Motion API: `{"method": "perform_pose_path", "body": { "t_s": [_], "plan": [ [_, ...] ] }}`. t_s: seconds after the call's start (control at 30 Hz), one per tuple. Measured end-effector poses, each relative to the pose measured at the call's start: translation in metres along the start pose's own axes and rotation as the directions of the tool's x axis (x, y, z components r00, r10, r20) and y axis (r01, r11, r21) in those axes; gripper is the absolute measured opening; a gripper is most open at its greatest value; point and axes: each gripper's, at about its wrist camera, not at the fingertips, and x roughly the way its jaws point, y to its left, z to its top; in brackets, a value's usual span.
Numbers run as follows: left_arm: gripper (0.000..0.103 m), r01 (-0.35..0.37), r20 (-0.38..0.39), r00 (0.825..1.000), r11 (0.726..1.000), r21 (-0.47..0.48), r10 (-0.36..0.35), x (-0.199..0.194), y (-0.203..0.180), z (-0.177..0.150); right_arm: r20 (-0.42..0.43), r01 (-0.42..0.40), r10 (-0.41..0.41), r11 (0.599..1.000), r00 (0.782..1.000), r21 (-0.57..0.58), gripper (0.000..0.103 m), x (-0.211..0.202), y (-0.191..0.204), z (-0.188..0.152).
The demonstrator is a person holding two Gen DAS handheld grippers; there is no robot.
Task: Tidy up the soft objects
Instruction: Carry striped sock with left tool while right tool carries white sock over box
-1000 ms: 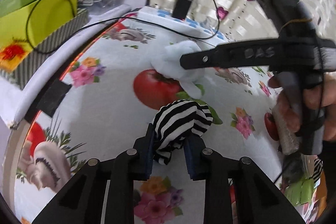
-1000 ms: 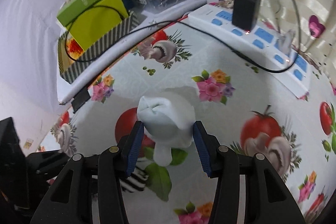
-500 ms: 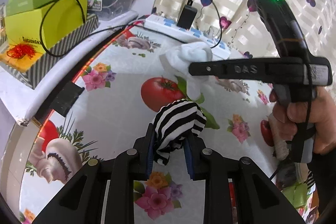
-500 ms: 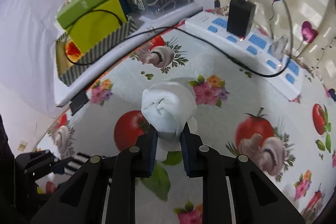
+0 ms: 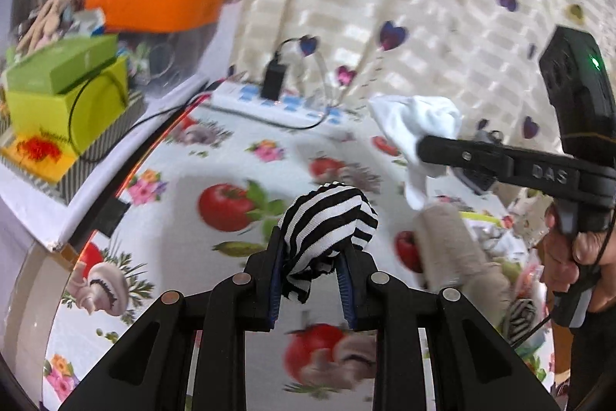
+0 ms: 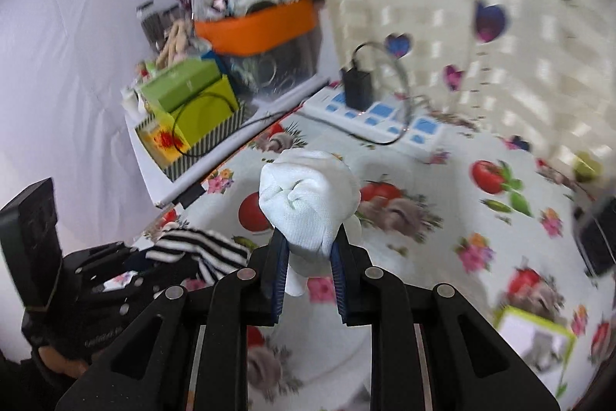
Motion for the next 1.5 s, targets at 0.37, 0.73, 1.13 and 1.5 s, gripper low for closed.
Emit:
{"method": "perform_pose_path", "body": {
  "t_s": [0.37, 0.73, 1.13, 1.5],
  "plan": [
    [0.024, 0.117, 0.017, 0.993, 0.983, 0.143, -0.121, -0.016, -0.100, 0.004, 0.069, 0.136, -0.145, 0.984, 0.987, 0.115, 0.022, -0.098, -0.062, -0.062],
    [0.024, 0.251, -0.090, 0.968, 0.932, 0.263, -0.235, 0.021, -0.208, -0.014, -0.012, 0.233, -0.239, 0.931, 0.971, 0.282, 0.022, -0.119, -0.156, -0.118],
    [0.024, 0.266, -0.222, 0.952, 0.930, 0.252, -0.212, 0.096, -0.256, -0.010, -0.072, 0.236, -0.225, 0.922, 0.972, 0.306, 0.022, -0.102, -0.193, -0.137],
    [0.041, 0.277, -0.311, 0.927, 0.940, 0.199, -0.208, 0.138, -0.258, -0.014, -0.175, 0.255, -0.218, 0.939, 0.960, 0.230, 0.034, -0.082, -0.192, -0.146]
  ]
}}
